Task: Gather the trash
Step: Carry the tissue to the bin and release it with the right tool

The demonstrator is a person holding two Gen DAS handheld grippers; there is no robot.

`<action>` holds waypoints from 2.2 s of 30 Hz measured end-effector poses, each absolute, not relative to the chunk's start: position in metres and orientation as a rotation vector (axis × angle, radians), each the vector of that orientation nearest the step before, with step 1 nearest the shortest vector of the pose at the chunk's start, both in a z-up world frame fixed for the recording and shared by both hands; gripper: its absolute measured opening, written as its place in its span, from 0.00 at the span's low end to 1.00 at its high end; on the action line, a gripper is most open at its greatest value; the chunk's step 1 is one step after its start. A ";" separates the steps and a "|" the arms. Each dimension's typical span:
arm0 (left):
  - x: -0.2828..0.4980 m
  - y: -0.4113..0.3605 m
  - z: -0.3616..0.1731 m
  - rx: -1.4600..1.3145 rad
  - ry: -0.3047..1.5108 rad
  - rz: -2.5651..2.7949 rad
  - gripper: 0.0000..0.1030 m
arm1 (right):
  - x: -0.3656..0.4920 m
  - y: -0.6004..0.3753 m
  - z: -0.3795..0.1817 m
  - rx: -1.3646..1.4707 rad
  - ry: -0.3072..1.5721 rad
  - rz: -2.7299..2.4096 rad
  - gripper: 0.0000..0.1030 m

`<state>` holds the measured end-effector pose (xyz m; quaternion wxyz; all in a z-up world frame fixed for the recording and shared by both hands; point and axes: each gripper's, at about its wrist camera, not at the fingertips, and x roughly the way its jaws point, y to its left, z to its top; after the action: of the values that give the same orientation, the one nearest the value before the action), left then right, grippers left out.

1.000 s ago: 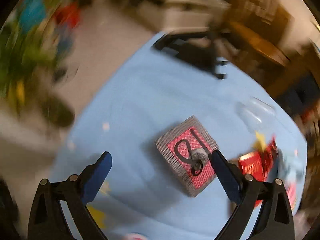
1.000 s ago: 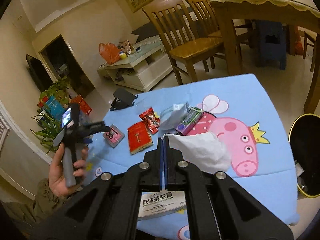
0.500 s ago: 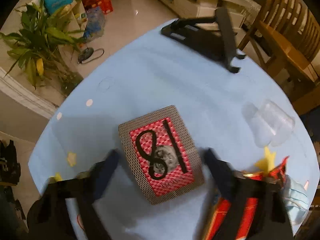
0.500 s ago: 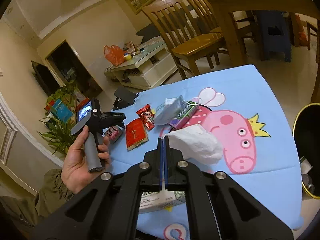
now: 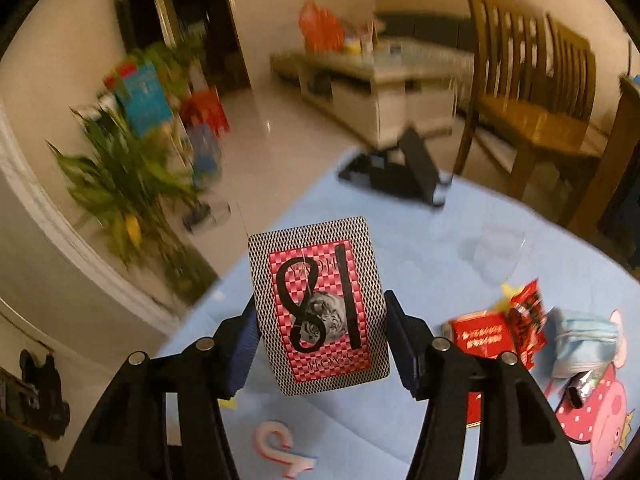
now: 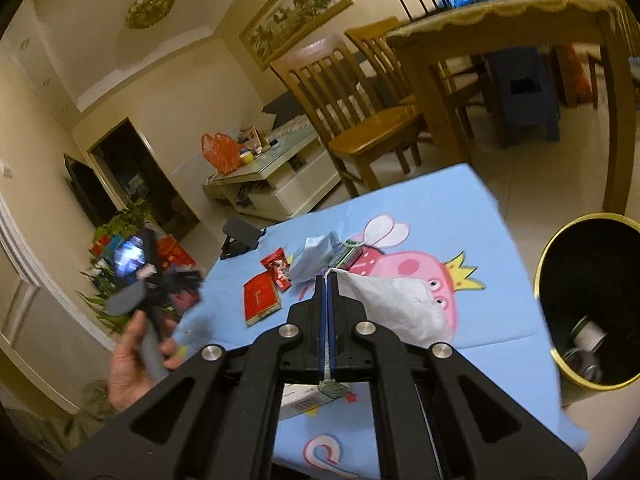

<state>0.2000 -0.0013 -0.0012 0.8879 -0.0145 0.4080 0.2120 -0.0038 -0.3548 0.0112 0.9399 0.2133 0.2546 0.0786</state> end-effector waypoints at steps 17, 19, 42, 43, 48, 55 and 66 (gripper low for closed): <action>0.102 -0.178 0.054 0.107 0.687 -0.075 0.55 | -0.050 -0.409 -0.001 0.121 0.476 -0.350 0.01; 0.090 -0.206 0.046 0.135 0.701 -0.156 0.55 | -0.054 -0.427 -0.005 0.099 0.483 -0.440 0.01; 0.043 -0.342 -0.014 0.368 0.753 -0.421 0.55 | -0.037 -0.533 -0.069 0.162 0.536 -0.644 0.88; 0.042 -0.344 -0.016 0.376 0.751 -0.425 0.55 | -0.038 -0.533 -0.070 0.147 0.528 -0.667 0.92; 0.046 -0.356 -0.024 0.393 0.769 -0.447 0.55 | -0.037 -0.537 -0.077 0.144 0.537 -0.682 0.92; 0.053 -0.380 -0.034 0.402 0.790 -0.468 0.56 | -0.059 -0.558 -0.074 0.240 0.510 -0.678 0.95; 0.061 -0.460 -0.057 0.455 0.824 -0.622 0.59 | -0.186 -0.612 -0.057 0.503 0.239 -0.917 0.95</action>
<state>0.0607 -0.4599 -0.0569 0.8450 0.2158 0.3905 -0.2948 -0.1858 -0.6122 -0.0569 0.8594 0.2395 0.1140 -0.4370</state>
